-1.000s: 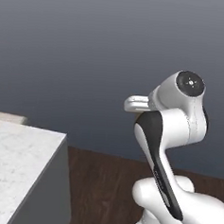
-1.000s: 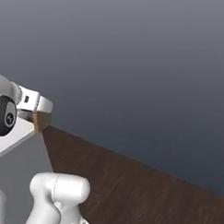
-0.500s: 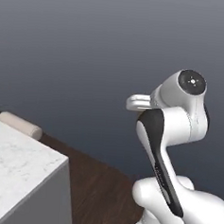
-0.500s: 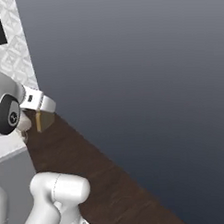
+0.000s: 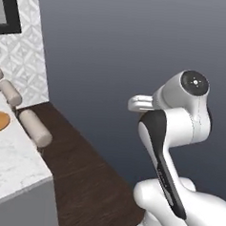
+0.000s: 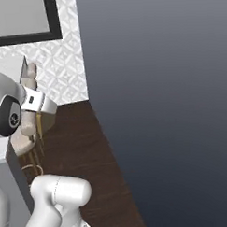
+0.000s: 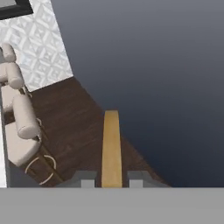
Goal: Start the toaster. Once the lever pops up, take the bread to the plate on the dining counter.
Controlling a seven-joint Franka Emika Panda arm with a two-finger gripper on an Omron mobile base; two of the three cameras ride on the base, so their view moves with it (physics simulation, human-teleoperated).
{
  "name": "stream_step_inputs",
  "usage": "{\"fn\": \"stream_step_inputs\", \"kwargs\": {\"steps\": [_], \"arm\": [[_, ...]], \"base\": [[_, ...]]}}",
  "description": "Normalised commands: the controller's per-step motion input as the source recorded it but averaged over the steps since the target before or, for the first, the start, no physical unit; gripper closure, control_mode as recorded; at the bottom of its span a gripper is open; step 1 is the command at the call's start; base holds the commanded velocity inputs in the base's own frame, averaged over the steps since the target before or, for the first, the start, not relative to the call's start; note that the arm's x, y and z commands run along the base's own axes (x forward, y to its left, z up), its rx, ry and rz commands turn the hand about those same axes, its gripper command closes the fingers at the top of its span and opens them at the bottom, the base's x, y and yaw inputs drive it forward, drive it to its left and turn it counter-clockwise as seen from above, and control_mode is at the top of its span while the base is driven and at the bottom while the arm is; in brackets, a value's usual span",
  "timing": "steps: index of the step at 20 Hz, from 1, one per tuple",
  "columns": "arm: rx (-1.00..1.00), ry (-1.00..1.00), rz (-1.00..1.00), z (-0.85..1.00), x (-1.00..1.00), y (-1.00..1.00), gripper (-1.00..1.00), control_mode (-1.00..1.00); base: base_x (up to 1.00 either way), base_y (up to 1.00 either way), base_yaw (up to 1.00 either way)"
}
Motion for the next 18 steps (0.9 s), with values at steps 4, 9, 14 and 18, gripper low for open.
{"fn": "stream_step_inputs", "kwargs": {"steps": [4,9,14,18], "arm": [[0.00,0.00,0.00,0.00,0.00,0.00,1.00,1.00],[0.00,0.00,0.00,0.00,0.00,0.00,1.00,1.00],[0.00,0.00,0.00,0.00,0.00,0.00,1.00,1.00],[0.00,0.00,0.00,0.00,0.00,0.00,1.00,1.00]], "base": [[1.00,-0.74,0.60],[1.00,-0.65,0.64],[1.00,-0.54,0.67],[1.00,-0.49,0.73]]}}
